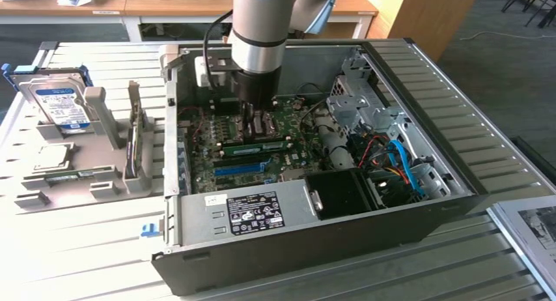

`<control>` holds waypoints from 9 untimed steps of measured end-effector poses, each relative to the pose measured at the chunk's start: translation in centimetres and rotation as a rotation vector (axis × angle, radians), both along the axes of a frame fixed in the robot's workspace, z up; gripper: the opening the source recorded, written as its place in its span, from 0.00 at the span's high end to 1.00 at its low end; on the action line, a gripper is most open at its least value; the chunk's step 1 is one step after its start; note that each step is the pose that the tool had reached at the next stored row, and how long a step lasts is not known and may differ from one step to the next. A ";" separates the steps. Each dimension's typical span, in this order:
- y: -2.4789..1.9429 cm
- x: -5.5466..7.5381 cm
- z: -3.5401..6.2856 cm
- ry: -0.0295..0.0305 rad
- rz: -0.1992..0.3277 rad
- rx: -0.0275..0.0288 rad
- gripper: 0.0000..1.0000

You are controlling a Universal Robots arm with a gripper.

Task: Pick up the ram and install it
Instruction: 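Press down the ram until it locks into place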

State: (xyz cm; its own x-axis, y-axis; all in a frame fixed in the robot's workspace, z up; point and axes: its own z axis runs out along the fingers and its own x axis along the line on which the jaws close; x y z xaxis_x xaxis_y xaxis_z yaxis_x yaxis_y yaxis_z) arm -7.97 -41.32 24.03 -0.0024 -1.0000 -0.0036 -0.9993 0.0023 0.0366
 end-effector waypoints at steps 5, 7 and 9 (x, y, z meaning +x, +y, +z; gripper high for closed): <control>0.00 0.0 1.18 0.0043 0.000 0.0000 0.90; 0.00 0.0 1.64 0.0055 0.000 0.0001 0.90; 0.00 0.0 2.10 0.0064 0.000 0.0001 0.90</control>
State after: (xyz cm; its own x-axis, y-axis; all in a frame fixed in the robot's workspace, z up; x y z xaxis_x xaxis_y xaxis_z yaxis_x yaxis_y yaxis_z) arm -7.97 -41.32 26.13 -0.0025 -1.0000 -0.0037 -0.9991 0.0023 0.0431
